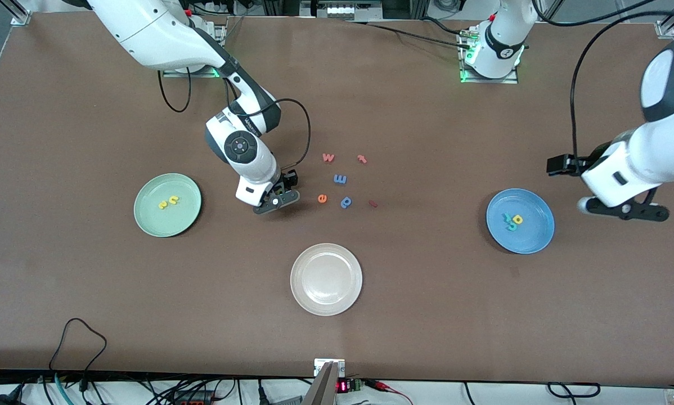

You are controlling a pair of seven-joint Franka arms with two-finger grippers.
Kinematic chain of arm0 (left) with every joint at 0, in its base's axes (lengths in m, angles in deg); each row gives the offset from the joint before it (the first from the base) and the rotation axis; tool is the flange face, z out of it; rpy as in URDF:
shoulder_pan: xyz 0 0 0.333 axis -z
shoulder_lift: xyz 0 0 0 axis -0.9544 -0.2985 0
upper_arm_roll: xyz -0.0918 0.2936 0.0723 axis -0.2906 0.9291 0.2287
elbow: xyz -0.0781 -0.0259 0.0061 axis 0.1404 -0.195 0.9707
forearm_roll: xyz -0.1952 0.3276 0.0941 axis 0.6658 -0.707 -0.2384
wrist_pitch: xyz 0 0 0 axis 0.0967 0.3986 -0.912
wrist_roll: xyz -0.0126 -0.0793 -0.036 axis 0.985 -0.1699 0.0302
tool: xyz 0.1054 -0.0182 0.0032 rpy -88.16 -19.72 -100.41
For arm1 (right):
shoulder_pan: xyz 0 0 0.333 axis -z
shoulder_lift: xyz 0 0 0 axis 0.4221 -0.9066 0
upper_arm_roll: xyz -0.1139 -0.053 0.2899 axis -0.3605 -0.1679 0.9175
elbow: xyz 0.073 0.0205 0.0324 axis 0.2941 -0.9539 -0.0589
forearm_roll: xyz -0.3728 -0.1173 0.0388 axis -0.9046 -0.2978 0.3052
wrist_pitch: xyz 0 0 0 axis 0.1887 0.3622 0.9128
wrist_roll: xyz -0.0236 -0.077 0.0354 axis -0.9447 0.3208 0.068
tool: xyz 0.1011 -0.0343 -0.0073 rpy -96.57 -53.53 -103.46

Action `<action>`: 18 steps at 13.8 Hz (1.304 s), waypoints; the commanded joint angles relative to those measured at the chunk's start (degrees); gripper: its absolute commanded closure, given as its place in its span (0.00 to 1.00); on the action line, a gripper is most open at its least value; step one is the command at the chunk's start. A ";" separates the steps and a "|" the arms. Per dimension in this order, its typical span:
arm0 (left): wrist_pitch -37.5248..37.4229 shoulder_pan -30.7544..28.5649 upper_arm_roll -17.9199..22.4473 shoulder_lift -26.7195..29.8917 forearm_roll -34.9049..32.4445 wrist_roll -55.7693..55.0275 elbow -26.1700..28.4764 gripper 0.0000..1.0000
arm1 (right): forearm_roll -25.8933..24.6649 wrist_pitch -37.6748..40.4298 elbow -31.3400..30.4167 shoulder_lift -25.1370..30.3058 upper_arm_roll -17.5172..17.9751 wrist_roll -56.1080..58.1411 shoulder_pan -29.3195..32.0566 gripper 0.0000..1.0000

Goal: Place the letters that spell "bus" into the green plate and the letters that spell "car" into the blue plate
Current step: 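Grasp green p with the right gripper while the left arm returns to rest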

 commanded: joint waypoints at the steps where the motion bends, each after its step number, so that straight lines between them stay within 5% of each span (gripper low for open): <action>1: 9.31 7.62 11.25 10.77 4.38 1.81 13.34 0.00 | -1.02 -1.77 0.84 -1.52 -1.13 -0.40 -1.29 0.44; 4: 14.27 10.44 13.91 14.22 4.12 4.52 16.71 0.00 | -1.02 -1.86 0.84 -1.61 -1.40 -0.40 -1.47 0.48; 9: 10.32 9.39 13.56 15.54 7.29 5.06 16.10 0.00 | -0.94 -1.77 0.84 -1.61 -1.49 -0.40 -1.39 0.85; 14: 10.94 9.30 13.03 15.45 4.66 5.06 16.01 0.00 | -0.94 -1.51 0.84 -1.00 -1.84 -0.31 -1.04 1.00; 18: 10.41 9.22 13.21 15.63 4.47 5.67 16.01 0.00 | -0.94 3.21 0.57 4.52 -1.84 0.39 2.38 1.00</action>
